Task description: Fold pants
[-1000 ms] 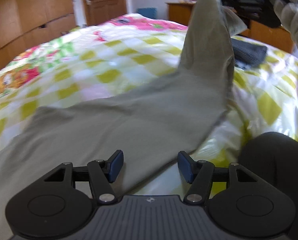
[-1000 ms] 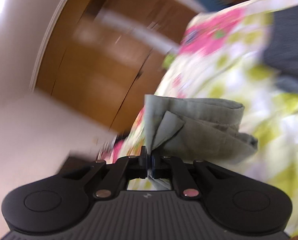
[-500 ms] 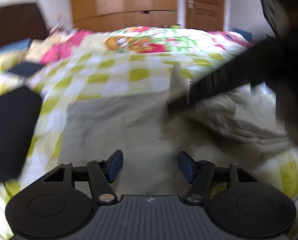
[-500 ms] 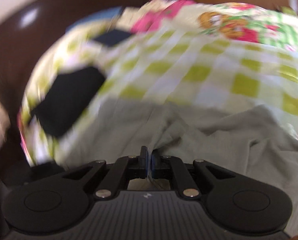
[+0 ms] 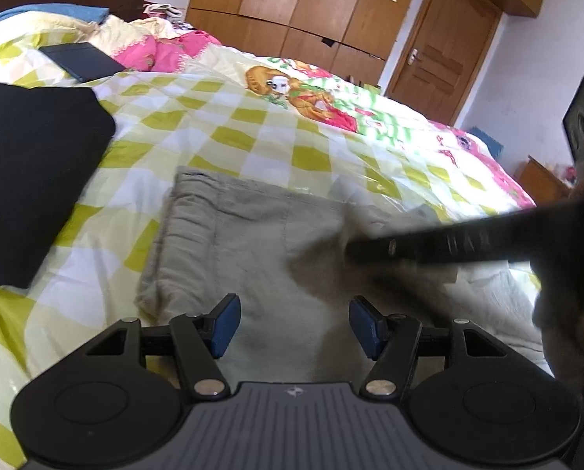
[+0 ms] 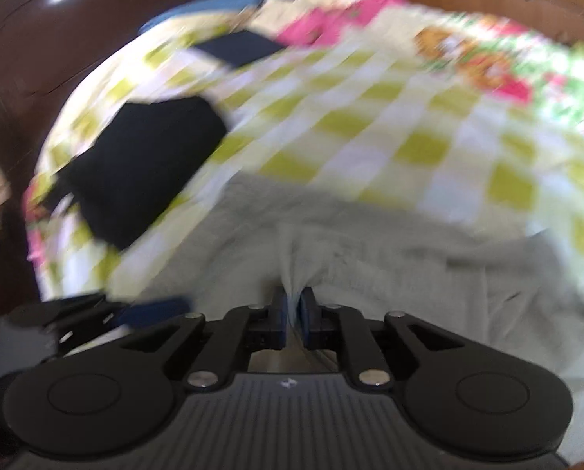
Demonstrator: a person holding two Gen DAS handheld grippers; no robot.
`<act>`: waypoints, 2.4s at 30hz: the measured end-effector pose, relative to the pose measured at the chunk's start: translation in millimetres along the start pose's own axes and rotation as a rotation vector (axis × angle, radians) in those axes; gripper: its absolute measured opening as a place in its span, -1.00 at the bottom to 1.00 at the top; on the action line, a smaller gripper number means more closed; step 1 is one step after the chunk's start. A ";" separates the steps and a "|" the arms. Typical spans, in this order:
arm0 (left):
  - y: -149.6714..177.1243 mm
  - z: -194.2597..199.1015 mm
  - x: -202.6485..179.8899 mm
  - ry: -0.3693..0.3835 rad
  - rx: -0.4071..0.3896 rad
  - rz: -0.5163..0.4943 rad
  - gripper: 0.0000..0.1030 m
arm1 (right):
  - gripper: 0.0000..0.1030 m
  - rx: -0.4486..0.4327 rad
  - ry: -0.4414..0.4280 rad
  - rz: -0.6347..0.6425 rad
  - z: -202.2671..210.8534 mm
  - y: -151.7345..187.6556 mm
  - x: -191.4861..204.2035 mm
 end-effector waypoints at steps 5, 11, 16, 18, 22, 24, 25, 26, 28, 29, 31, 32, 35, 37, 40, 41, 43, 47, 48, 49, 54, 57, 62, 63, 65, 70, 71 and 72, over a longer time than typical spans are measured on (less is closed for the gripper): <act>1.9 3.8 15.3 -0.018 0.001 0.040 0.45 | -0.11 -0.024 0.008 0.074 13.4 3.4 8.8; 0.5 5.2 11.4 -0.018 -0.004 0.003 0.45 | -0.03 -0.066 0.103 -0.039 46.9 11.6 -34.2; -7.3 13.3 5.2 -0.005 -0.048 -0.022 0.45 | -0.02 -0.030 0.214 -0.197 43.8 20.0 -83.5; -12.0 14.5 0.0 0.014 -0.066 -0.031 0.47 | -0.03 -0.022 0.199 -0.240 38.3 18.9 -89.5; -19.2 -2.6 -6.6 0.050 -0.047 0.002 0.49 | -0.03 -0.014 0.175 -0.259 32.4 12.4 -92.1; -21.2 -15.5 -7.9 0.054 -0.015 0.017 0.49 | -0.03 -0.013 0.178 -0.241 32.7 8.8 -93.6; -21.2 -21.2 -8.5 0.064 0.001 0.035 0.49 | -0.03 -0.018 0.173 -0.239 32.9 7.2 -96.3; -20.3 -25.8 -8.4 0.066 0.016 0.053 0.49 | -0.03 -0.023 0.176 -0.236 32.7 6.1 -99.7; -17.1 -33.8 -9.9 0.071 0.050 0.083 0.49 | -0.03 -0.042 0.179 -0.225 29.4 -2.0 -104.0; -15.3 -36.7 -11.5 0.072 0.062 0.094 0.49 | -0.03 -0.044 0.169 -0.222 26.3 -5.5 -104.6; -12.9 -41.1 -15.3 0.063 0.075 0.097 0.48 | -0.03 -0.027 0.144 -0.215 20.0 -9.1 -104.3; -11.9 -42.9 -17.8 0.060 0.079 0.088 0.47 | -0.02 -0.016 0.124 -0.208 17.1 -9.6 -102.6; -12.0 -48.1 -26.2 0.062 0.084 0.053 0.43 | 0.03 0.032 0.088 -0.187 7.6 -9.8 -100.7; -13.4 -50.0 -31.0 0.065 0.081 0.036 0.32 | 0.03 0.048 0.070 -0.174 1.3 -10.6 -100.2; -13.2 -52.1 -36.4 0.057 0.085 0.000 -0.38 | -0.79 0.054 0.049 -0.155 -4.1 -15.5 -98.7; -12.5 -52.7 -37.2 0.051 0.088 -0.009 -0.51 | -0.86 0.053 0.039 -0.147 -4.3 -19.4 -96.8; -11.4 -52.5 -36.0 0.052 0.086 0.003 -0.53 | -0.87 0.034 0.029 -0.094 -4.0 -31.4 -90.7; -14.2 -46.0 -32.4 0.059 0.065 0.042 -0.58 | -0.87 -0.029 0.013 0.015 -12.4 -63.9 -74.6; -15.5 -42.8 -31.7 0.064 0.052 0.054 -0.58 | -0.87 -0.054 0.022 0.040 -17.9 -72.2 -71.5; -16.6 -39.8 -31.1 0.068 0.041 0.067 -0.58 | -0.82 -0.075 0.030 0.054 -24.5 -79.0 -69.7; -12.3 -29.5 -29.5 0.071 0.031 0.069 -0.58 | -0.45 -0.041 0.098 0.052 -48.1 -82.6 -77.1; -5.7 -28.7 -23.0 0.078 0.053 0.105 -0.57 | -0.38 -0.097 0.110 0.026 -11.3 -70.3 -79.7; -8.3 -37.0 -19.3 0.089 0.063 0.120 -0.31 | 0.01 -0.070 0.099 0.097 50.8 -7.3 -61.4; -10.8 -37.7 -18.5 0.086 0.057 0.122 -0.25 | 0.01 -0.056 0.099 0.119 56.3 5.4 -56.4; -15.3 -40.3 -18.4 0.080 0.055 0.117 0.00 | 0.01 -0.033 0.091 0.144 60.2 26.3 -47.3; -22.2 -49.9 -21.0 0.046 0.071 0.105 0.02 | 0.01 -0.037 0.091 0.168 53.7 49.5 -35.5; -21.9 -52.8 -21.1 0.023 0.082 0.090 -0.07 | 0.01 -0.050 0.110 0.177 54.8 50.8 -35.4; -21.1 -55.3 -21.1 0.002 0.092 0.079 -0.18 | 0.01 -0.058 0.117 0.172 56.9 52.6 -35.8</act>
Point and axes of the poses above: each gripper's, at about its wrist camera, not at the fingertips, and z roughly against the way its jaws point, x to its left, y to its underside, the point moved 9 cm from there along -z, roughly the way its jaws point, and after that the axes turned 6 degrees about -x, right-handed, at the moved point
